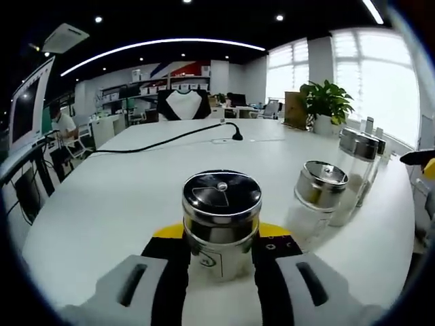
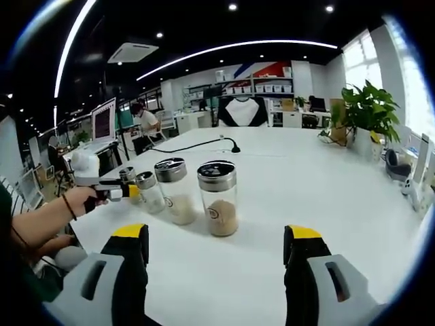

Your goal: Rotate the seasoning bottle until the label or dispensing opening points toward the visible target arrow and the bottle remains upright within the marked orientation range

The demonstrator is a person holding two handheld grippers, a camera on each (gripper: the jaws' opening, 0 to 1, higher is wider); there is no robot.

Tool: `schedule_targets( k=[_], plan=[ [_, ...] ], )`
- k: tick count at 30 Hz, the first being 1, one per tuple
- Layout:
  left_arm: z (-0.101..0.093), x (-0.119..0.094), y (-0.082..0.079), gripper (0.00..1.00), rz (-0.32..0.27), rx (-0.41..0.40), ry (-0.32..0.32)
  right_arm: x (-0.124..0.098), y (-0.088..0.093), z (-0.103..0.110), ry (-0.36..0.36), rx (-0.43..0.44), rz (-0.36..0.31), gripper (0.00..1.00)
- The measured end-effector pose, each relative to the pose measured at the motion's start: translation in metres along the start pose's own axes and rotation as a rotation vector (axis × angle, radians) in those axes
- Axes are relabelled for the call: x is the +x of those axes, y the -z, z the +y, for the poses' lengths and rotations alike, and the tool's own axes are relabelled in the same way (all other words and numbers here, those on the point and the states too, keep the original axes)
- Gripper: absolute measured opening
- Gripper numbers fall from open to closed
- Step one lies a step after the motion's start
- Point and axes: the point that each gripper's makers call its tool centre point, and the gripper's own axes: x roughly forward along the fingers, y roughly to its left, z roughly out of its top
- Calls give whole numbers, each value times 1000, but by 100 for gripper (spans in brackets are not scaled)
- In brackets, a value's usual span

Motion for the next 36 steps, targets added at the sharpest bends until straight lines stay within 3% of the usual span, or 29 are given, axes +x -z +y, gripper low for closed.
schedule_targets(
  k=[8,12,16,21,25,27,28,29,33,36],
  plan=[
    [0,0,0,37,7,1,-2,1,1,0,1,8,6,83],
    [-3,-2,2,38,16,3,29,1,0,1,-2,7,4,83],
    [2,-4,3,54,10,15,30,1,-2,1,-8,22,-4,83],
    [5,-13,-3,53,-12,66,64,2,-1,2,-10,26,-5,83],
    [4,-19,-6,52,1,121,120,3,-2,5,-26,13,-5,84],
    [3,-20,-13,54,-40,145,154,4,-3,7,-30,8,-8,84],
    [-2,-22,-19,54,-75,148,209,4,-3,7,-31,5,-9,84],
    [-7,-24,-19,54,-69,143,267,4,-3,8,-33,4,-9,84],
    [-4,-24,-17,54,-34,274,323,4,-4,8,-36,-4,-11,85],
    [-9,-27,-16,54,-20,297,437,3,-4,7,-33,-7,-9,85]
  ],
)
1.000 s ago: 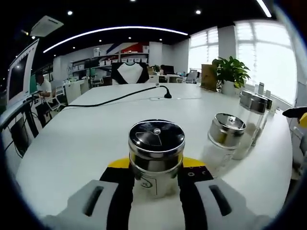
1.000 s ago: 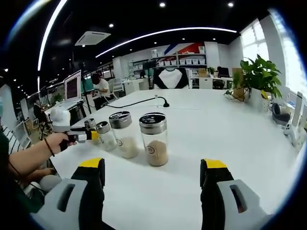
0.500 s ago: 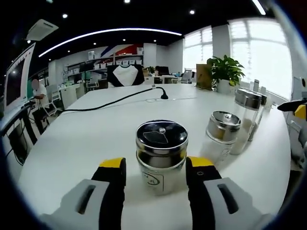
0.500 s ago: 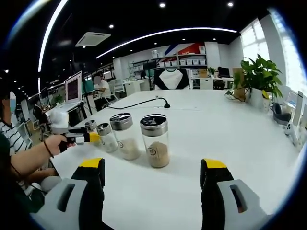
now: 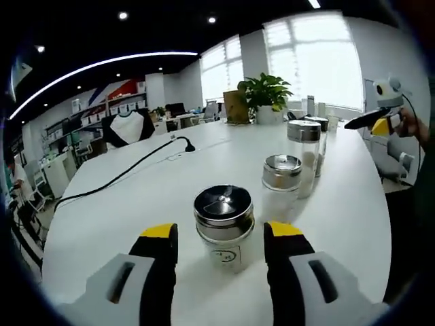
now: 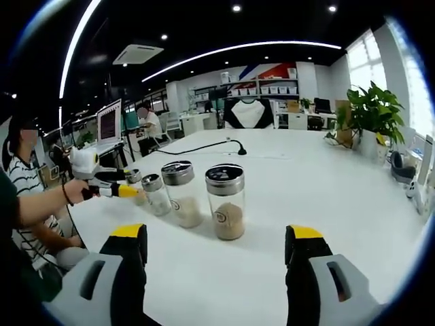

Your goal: Rotate the seasoning bottle until the label or dispensing opening points toward the visible target arrow and the bottle remains upright within the marked orientation range

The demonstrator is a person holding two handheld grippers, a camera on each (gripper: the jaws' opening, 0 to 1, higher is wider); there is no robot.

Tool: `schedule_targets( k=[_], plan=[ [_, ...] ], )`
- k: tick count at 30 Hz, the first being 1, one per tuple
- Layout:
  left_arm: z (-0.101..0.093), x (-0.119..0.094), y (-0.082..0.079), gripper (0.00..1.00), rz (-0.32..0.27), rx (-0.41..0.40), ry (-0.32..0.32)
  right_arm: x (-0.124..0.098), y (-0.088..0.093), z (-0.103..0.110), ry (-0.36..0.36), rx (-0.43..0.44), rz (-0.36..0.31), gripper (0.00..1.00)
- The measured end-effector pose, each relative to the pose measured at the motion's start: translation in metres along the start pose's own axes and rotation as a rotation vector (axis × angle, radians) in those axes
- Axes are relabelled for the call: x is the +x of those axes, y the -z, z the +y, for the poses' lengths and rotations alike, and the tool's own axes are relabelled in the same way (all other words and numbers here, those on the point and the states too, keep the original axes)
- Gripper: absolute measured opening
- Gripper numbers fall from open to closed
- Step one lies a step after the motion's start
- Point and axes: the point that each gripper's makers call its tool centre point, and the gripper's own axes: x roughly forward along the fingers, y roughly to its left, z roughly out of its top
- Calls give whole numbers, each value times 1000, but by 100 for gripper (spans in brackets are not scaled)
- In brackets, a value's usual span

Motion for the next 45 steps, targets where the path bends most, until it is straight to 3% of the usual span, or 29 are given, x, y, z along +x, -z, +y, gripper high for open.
schedule_targets(
  k=[4,6,11,13,14,18,24,32,37,39,40,45],
  plan=[
    [-1,-2,5,54,64,64,78,0,1,-3,17,0,6,90],
    [-2,-2,1,55,55,87,117,0,1,-2,15,1,5,90],
    [-5,1,-1,62,54,88,218,1,0,3,0,-14,8,90],
    [-8,3,-3,61,45,26,264,1,-2,5,-6,-20,7,90],
    [-7,3,-3,61,46,3,278,0,-3,6,-7,-25,4,90],
    [-2,7,0,63,52,60,304,-2,-7,9,-12,-32,-4,92],
    [-10,11,2,60,59,104,372,-6,-12,11,-16,-34,-20,93],
    [-11,14,1,58,44,87,389,-6,-9,12,-19,-44,-6,93],
    [-11,16,4,46,52,81,398,-6,-9,10,-15,-38,-5,93],
    [-12,16,13,40,93,47,404,-6,-10,11,-20,-38,-8,93],
    [-13,15,12,36,78,51,412,-6,-11,11,-24,-37,-13,93],
    [-9,19,14,35,63,70,405,-6,-13,12,-26,-43,-20,93]
  ],
)
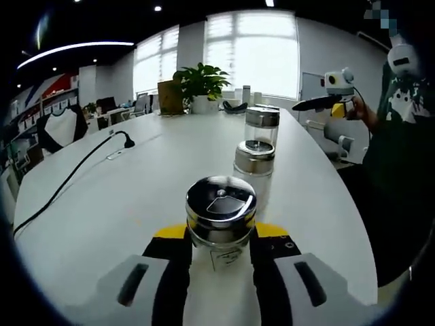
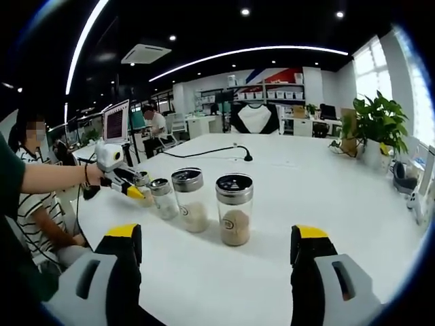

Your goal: Rotate the seasoning bottle until the label or dispensing opening points toward the visible target arrow and the bottle remains upright within the marked orientation range

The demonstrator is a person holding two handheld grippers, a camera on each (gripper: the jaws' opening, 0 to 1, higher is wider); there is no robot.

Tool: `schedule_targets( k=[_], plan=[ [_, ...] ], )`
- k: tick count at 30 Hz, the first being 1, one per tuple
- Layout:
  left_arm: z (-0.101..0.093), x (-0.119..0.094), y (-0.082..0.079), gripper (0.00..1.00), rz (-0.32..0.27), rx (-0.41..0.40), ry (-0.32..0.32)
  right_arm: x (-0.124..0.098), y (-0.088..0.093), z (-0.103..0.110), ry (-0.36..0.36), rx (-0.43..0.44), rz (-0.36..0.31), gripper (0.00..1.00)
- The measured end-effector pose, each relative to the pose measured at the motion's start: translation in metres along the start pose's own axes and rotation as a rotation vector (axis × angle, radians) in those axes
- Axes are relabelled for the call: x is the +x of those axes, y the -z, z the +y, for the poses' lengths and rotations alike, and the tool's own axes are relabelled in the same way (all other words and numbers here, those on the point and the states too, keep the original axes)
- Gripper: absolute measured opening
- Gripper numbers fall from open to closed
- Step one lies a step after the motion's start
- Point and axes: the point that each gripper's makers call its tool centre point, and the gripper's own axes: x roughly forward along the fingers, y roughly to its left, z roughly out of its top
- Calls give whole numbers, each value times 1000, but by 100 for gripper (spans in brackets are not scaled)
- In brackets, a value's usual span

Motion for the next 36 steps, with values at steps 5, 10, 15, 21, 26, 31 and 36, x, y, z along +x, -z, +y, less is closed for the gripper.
schedule_targets(
  k=[5,10,15,21,26,31,36],
  plan=[
    [1,0,-1,35,12,16,-4,1,2,0,-3,6,6,93],
    [2,1,-1,35,11,13,-14,3,3,1,-8,7,10,93],
    [3,2,-2,35,26,18,-36,4,3,1,-9,5,10,93],
    [3,0,-2,35,18,4,-54,4,5,2,-11,8,14,93],
    [1,-1,-3,35,7,-8,-72,4,6,2,-12,9,15,92],
    [1,-2,-3,35,-5,-23,-100,4,5,5,-20,15,8,92],
    [1,-3,-3,35,-5,-42,-138,4,6,4,-16,17,8,92]
  ],
)
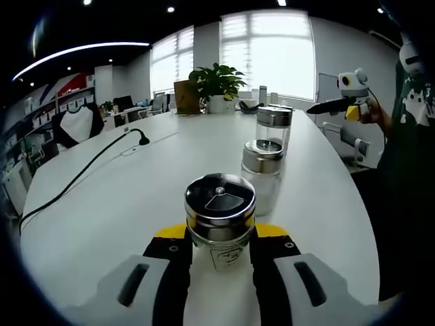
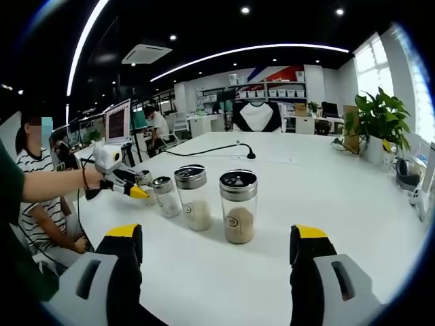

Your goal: Rotate the seasoning bottle until the label or dispensing opening points toward the visible target arrow and the bottle remains upright within the marked orientation range

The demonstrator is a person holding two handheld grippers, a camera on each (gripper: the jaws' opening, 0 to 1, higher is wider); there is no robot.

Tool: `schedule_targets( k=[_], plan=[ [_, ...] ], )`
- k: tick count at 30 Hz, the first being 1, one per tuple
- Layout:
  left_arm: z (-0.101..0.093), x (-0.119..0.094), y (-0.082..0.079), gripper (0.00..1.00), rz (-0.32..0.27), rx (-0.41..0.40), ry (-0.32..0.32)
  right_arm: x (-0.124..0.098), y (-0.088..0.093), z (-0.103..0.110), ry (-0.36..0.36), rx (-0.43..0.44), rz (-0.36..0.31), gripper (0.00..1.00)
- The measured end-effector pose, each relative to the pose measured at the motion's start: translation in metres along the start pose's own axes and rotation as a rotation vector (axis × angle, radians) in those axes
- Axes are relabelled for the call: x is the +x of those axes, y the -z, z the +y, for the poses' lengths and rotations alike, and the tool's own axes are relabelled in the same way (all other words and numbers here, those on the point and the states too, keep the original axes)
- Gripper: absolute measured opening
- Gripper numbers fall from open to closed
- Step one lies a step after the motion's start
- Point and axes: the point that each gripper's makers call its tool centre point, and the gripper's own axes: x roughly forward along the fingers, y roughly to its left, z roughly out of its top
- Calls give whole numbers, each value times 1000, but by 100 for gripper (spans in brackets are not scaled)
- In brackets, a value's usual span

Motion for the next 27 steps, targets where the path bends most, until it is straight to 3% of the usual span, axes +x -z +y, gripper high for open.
schedule_targets(
  k=[14,27],
  plan=[
    [3,0,1,35,-17,-79,-115,1,1,0,7,-8,-2,93],
    [6,-1,1,35,-58,-153,-266,0,1,-4,14,-10,-2,92]
  ],
)
